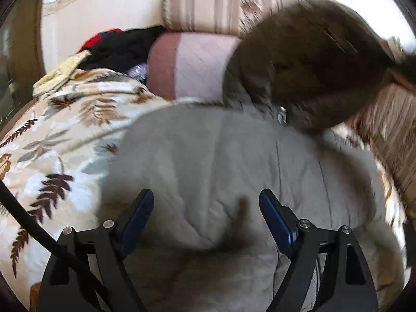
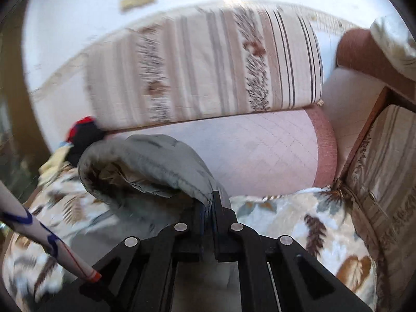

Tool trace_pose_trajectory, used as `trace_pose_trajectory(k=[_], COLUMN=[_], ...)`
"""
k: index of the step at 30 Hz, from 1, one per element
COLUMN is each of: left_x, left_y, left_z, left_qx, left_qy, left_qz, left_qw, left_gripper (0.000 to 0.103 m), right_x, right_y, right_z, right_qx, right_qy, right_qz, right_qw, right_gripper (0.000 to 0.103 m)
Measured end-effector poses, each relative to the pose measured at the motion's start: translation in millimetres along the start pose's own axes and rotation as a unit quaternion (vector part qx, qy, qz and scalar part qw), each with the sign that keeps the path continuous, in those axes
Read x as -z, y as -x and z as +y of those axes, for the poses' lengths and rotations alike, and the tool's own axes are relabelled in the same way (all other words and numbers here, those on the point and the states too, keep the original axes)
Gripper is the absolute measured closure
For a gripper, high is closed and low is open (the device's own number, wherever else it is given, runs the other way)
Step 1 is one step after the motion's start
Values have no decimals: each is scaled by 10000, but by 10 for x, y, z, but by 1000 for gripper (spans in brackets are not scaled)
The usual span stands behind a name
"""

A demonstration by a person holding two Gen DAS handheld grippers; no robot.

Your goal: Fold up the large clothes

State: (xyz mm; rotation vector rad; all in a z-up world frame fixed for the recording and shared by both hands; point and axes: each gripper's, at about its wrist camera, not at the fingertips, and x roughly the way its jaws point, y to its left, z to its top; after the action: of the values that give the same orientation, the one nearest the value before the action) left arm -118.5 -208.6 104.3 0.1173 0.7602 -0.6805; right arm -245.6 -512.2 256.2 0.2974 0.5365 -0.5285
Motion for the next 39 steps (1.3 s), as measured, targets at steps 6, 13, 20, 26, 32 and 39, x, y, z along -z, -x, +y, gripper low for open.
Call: trace_pose_trajectory(k=[6, 13, 20, 26, 32, 39], left_x=[-266, -258, 19, 17, 40, -34], left_y=[315, -21, -611, -595, -551, -474], left_z=[392, -114, -613, -552, -507, -342], left_qx=[129, 1076, 150, 245, 254, 355], left_qy=[617, 581, -638, -536, -488, -235], left_qz=[-600, -173, 645, 624, 595, 578], left_qw=[9962, 9923, 9958, 9963, 9967, 9974], left_gripper=[21, 21, 19, 19, 19, 19], right_x=[1191, 2081, 2039, 1770, 1322, 1855], right_y=[633, -21, -62, 375, 141, -804], right_z=[187, 86, 53, 127, 356, 386], right_qx=[-293, 18, 102, 27, -453, -291], right_qy=[403, 193, 447, 656, 421, 474], right_qz=[385, 1269, 1402, 976, 616, 1807], right_qw=[9980, 9917, 9891, 9931, 9962, 9820], right_gripper=[99, 99, 96, 85, 61, 60])
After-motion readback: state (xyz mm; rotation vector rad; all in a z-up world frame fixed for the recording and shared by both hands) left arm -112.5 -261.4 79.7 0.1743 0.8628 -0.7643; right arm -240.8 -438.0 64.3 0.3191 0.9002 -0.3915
